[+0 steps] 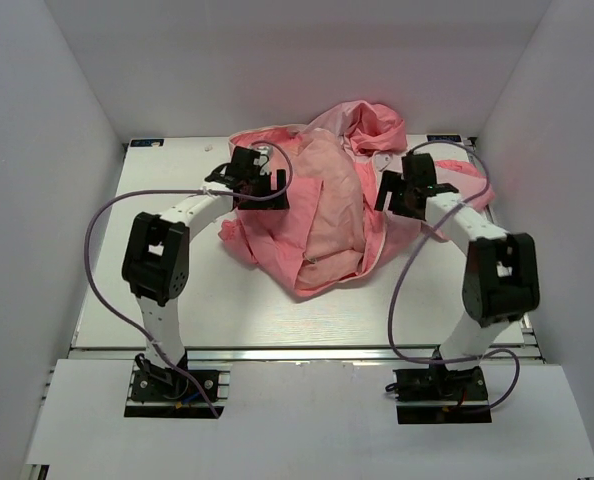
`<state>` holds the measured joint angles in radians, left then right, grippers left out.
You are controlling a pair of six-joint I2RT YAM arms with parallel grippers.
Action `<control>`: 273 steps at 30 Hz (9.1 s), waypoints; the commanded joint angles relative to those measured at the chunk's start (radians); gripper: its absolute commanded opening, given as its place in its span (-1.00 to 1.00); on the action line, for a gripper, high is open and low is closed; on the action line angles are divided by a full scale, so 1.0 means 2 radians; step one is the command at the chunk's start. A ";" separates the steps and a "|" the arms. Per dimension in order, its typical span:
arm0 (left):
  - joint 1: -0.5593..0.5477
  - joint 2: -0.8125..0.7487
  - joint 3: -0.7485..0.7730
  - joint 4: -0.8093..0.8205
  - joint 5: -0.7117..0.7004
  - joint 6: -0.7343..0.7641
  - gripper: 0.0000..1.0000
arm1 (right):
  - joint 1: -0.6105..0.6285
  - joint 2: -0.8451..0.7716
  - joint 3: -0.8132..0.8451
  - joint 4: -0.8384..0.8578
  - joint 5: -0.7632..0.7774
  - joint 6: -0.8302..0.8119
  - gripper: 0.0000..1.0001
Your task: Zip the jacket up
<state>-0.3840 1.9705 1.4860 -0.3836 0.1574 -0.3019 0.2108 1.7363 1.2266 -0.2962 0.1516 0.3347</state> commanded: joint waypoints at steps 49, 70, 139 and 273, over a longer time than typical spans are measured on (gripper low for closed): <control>-0.147 -0.385 -0.198 0.028 0.015 0.014 -1.00 | 0.000 -0.145 -0.005 -0.066 -0.058 0.001 -1.00; -0.245 -0.438 -0.381 -0.114 0.065 -0.120 0.96 | 0.000 -0.218 -0.119 -0.090 -0.060 0.016 0.07; 0.038 -0.229 -0.244 0.092 0.079 -0.050 0.96 | 0.162 -0.209 -0.045 -0.139 -0.184 -0.103 0.79; -0.221 -0.243 -0.153 -0.091 -0.119 -0.086 -1.00 | 0.075 -0.291 -0.258 -0.021 -0.268 -0.051 0.79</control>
<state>-0.8211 1.6169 1.2263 -0.7250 -0.2367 -0.5304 0.3565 1.1820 0.7219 -0.3420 -0.3344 0.2501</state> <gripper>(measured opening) 0.026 0.895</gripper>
